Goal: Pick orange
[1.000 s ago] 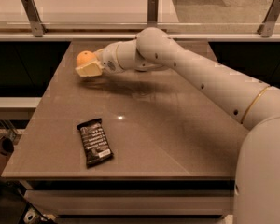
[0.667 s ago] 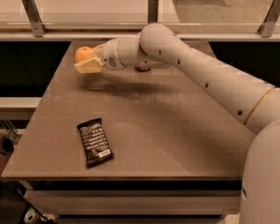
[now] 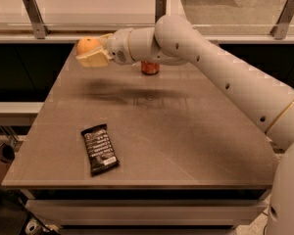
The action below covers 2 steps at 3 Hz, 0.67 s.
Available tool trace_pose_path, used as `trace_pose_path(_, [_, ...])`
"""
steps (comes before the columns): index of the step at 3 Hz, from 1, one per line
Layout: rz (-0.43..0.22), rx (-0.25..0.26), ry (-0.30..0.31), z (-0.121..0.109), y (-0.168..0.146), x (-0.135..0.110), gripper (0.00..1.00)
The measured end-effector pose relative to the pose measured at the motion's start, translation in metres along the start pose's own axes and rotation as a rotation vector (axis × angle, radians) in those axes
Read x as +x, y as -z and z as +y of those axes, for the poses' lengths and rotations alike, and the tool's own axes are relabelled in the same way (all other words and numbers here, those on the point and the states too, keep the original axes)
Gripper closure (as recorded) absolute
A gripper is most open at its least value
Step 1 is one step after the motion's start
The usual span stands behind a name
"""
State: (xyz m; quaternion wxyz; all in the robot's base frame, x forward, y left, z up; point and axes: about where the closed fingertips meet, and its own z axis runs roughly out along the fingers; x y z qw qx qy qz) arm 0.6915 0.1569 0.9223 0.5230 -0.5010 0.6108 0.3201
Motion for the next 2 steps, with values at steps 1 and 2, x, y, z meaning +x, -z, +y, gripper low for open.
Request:
trace_pose_path(1, [-0.042, -0.019, 0.057, -0.0031, 0.0092, -0.0297, 1.00])
trace_pose_path(2, [-0.042, -0.019, 0.057, -0.0031, 0.0092, -0.0300, 1.00])
